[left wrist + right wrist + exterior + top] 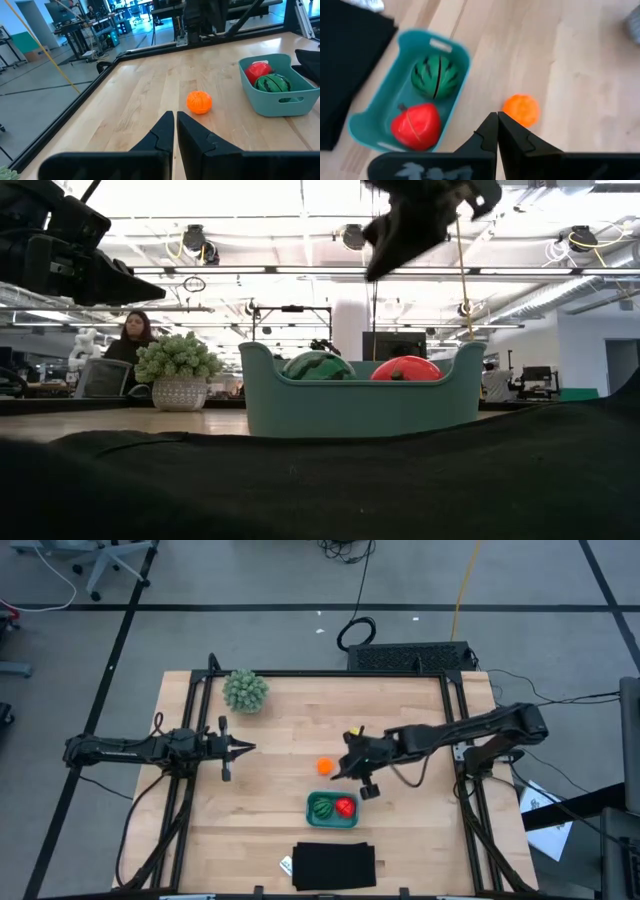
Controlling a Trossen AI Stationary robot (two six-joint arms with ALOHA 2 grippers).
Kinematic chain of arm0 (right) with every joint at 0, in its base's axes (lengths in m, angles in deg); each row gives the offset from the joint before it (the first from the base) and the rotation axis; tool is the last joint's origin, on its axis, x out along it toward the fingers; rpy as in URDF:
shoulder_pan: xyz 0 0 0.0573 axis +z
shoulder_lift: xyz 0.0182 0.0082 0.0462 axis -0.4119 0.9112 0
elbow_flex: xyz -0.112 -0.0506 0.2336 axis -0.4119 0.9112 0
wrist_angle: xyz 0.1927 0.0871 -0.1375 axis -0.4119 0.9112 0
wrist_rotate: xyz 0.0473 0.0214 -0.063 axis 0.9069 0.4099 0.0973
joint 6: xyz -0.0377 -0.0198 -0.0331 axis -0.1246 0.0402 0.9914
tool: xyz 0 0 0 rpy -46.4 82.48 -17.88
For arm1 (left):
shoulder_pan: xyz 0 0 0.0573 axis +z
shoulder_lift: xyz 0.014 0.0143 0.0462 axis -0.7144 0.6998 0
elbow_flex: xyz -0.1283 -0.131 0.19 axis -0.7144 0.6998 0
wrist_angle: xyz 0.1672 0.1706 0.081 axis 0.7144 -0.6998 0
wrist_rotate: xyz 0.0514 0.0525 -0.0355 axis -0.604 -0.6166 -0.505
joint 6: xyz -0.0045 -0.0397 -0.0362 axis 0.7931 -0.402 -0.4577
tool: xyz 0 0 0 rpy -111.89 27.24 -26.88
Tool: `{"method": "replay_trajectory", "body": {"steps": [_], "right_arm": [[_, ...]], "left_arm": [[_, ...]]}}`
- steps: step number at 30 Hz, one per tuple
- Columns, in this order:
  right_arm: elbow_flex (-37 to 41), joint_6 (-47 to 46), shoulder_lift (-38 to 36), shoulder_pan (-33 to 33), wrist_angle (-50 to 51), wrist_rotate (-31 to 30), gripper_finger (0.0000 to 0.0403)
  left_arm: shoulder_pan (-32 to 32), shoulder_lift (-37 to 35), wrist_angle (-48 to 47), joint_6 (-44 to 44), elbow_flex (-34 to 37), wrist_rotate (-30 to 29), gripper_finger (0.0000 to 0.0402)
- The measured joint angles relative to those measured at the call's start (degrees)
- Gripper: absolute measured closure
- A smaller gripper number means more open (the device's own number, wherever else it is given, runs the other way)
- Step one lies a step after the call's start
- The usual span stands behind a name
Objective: Pick and placing Produce into tupperware
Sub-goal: Put the pumpkin into the blue bin
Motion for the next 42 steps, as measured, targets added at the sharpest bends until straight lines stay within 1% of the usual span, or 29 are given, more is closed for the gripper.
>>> {"method": "replay_trajectory", "body": {"steps": [3, 5, 11, 17, 23, 25, 29, 37, 40, 42], "right_arm": [[0.37, 0.27, -3.60, -1.03, -0.59, 0.08, 0.0403], [2.29, -0.09, -6.69, -1.89, -3.63, 0.60, 0.0403], [13.31, -3.53, -19.33, -6.15, -14.19, 3.06, 0.0403], [24.30, -6.38, -31.95, -9.14, -19.71, 3.16, 0.0403], [32.92, -8.99, -42.79, -11.75, -26.52, 3.69, 0.0403], [35.26, -10.36, -45.92, -13.51, -29.16, 5.64, 0.0403], [40.74, -15.28, -50.26, -16.50, -34.17, 10.74, 0.0403], [51.39, -19.73, -55.51, -16.76, -45.02, 10.26, 0.0403], [54.41, -19.86, -57.11, -16.74, -46.70, 7.40, 0.0403], [56.29, -19.86, -58.08, -16.76, -47.40, 7.07, 0.0403]], "left_arm": [[0.01, -0.01, -0.02, 0.00, 0.01, 0.01, 0.0376], [0.00, -0.01, -0.05, 0.00, 0.00, 0.01, 0.0376], [0.01, -0.02, -0.09, -0.01, 0.00, 0.01, 0.0376], [-0.01, 0.00, -0.07, 0.02, 0.02, 0.01, 0.0376], [0.01, -0.01, -0.02, 0.02, 0.01, 0.01, 0.0376], [-0.01, 0.00, -0.02, 0.02, 0.00, 0.01, 0.0376], [-0.01, 0.00, 0.22, 0.00, 0.00, -0.01, 0.0376], [-0.01, -0.02, 0.25, 0.00, 0.00, -0.01, 0.0376], [0.01, -0.02, 0.26, -0.06, 0.00, -0.01, 0.0376], [-0.01, -0.02, 0.26, -0.09, 0.00, -0.01, 0.0376]]}}
